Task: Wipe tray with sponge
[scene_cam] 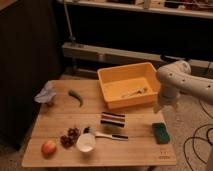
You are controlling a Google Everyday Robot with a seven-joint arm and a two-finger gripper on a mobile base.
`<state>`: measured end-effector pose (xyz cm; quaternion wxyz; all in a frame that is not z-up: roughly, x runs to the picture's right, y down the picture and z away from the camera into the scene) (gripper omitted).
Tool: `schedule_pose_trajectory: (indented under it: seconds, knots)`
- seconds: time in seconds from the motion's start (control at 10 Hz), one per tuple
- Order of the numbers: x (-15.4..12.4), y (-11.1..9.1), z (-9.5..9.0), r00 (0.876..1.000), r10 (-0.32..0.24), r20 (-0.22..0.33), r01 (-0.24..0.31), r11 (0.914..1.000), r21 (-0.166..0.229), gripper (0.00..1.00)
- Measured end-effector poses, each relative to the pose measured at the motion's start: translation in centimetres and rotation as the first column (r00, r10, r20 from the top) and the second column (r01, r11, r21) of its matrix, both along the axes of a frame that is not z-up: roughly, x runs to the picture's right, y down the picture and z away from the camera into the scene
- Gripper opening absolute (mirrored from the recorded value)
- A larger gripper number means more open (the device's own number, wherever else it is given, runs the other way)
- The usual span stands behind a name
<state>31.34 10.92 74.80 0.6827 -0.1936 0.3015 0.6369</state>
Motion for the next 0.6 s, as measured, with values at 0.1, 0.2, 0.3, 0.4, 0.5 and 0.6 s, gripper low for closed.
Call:
schedule_pose_trajectory:
  seconds: [0.1, 0.2, 0.3, 0.4, 0.5, 0.6]
  knots:
    - [-0.1, 0.3, -0.1, 1.000, -0.013, 0.015, 0.013, 0.9999, 0.004, 0.65]
    - [-0.1, 0.6, -0.2, 0.999, -0.023, 0.029, 0.023, 0.9997, 0.007, 0.65]
    - [-0.4, 0.9, -0.2, 0.998, -0.041, 0.050, 0.040, 0.9990, 0.021, 0.65]
    - [-0.5, 1.2, -0.2, 0.996, -0.056, 0.062, 0.055, 0.9981, 0.027, 0.65]
    - [-0.5, 1.4, -0.2, 0.996, -0.069, 0.064, 0.068, 0.9973, 0.029, 0.65]
    - [-0.7, 1.6, -0.1, 0.994, -0.086, 0.065, 0.085, 0.9960, 0.027, 0.65]
